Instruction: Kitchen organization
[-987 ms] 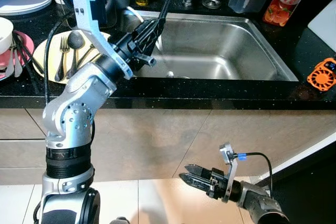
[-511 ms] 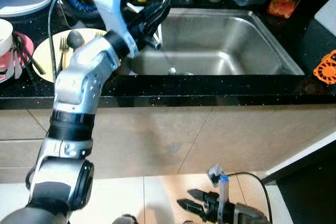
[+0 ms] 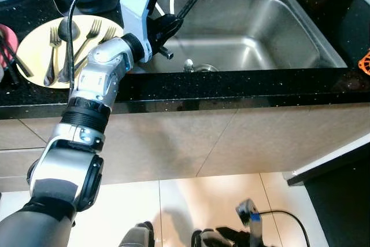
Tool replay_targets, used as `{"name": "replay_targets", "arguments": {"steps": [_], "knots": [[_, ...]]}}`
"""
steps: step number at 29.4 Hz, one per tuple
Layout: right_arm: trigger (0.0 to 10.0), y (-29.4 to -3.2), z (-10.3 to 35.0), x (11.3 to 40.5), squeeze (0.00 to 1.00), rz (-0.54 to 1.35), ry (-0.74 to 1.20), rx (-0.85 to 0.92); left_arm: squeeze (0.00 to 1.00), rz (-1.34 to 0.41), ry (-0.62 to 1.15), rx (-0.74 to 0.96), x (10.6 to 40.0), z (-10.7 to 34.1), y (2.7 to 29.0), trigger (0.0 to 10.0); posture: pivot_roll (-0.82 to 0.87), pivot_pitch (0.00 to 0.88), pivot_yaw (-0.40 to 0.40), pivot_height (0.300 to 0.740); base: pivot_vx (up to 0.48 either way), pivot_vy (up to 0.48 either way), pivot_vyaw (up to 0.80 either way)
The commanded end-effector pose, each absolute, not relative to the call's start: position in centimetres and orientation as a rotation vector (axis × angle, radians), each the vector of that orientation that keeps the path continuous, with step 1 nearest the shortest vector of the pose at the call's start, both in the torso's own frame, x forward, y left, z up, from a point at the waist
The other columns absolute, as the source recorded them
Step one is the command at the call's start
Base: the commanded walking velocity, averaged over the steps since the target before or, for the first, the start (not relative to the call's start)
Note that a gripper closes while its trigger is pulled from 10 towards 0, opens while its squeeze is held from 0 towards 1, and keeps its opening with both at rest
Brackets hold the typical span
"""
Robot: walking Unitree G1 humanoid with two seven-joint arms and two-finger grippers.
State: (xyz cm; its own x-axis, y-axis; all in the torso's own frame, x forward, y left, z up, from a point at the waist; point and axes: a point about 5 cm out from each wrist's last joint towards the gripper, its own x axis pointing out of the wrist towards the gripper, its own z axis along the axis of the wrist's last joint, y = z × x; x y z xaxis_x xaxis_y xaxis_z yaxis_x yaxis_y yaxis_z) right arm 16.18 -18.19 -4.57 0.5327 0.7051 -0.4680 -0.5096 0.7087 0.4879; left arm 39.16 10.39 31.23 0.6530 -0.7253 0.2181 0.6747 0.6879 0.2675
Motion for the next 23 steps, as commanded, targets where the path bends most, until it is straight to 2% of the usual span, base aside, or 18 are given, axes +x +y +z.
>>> {"name": "replay_targets", "arguments": {"steps": [1, 10, 23], "knots": [[10.0, -18.3, -4.8, 15.2, 0.00, 0.729, 0.730, 0.315, 0.00, -0.838, -0.361, 0.241, 39.2, 32.6, 10.2, 10.0, -0.05, 0.332, -0.034, 0.740, 0.000, 0.000, 0.00], [10.0, -17.7, -4.6, 13.8, 0.00, 0.708, 0.733, 0.319, 0.00, -0.934, -0.344, 0.388, 39.5, 32.7, 9.4, 10.0, -0.08, 0.370, -0.030, 0.740, 0.000, 0.000, 0.00], [10.0, -17.8, -4.1, 13.3, 0.00, 0.685, 0.744, 0.312, 0.00, -0.934, -0.280, 0.499, 40.2, 31.7, 8.8, 10.0, -0.09, 0.371, -0.031, 0.740, 0.000, 0.000, 0.00]]}}
